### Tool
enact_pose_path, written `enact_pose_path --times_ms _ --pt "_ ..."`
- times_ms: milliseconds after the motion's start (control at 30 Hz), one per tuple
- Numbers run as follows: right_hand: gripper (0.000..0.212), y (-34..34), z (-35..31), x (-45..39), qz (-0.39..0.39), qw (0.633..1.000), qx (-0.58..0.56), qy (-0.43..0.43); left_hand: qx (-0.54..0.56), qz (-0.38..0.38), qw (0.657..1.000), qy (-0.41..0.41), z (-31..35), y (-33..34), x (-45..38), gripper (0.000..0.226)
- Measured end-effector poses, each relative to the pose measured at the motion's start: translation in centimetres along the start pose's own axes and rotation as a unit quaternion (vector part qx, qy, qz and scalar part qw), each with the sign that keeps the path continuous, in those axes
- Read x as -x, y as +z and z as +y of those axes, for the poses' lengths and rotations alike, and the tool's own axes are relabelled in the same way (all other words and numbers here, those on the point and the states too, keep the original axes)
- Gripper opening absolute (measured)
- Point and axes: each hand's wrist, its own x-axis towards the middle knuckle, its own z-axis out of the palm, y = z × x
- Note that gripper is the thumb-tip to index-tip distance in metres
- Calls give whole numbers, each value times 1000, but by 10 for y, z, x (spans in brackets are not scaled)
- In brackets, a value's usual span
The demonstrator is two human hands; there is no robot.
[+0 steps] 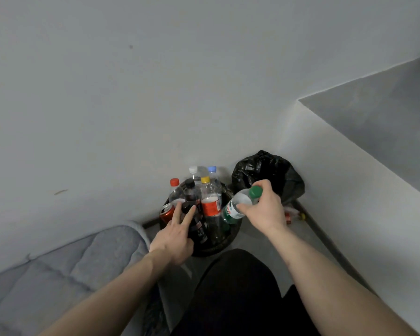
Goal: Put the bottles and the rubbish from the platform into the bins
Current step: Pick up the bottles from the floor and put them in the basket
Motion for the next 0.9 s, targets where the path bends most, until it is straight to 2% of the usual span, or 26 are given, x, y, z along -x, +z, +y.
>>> enact_pose_path --times_ms 133,300,533,700,800,900 --pt "56 11 -2 -9 10 999 -36 -17 104 1 994 -31 -1 17 -9 97" --pt "48 24 -2 -21 -1 998 -38 -44 107 -17 993 -38 -4 30 -15 98" --pt "70 54 -1 -31 -62 997 -11 -44 125 -11 991 -45 -7 32 -18 95" --pt "74 76 2 -31 -110 991 64 -32 133 -1 990 -51 -9 33 -19 95" --pt "76 83 7 -32 -114 991 67 -21 135 1 989 -54 -9 32 -19 95" --pt "74 85 8 -37 -78 996 46 4 137 9 989 -53 -9 32 -18 94"
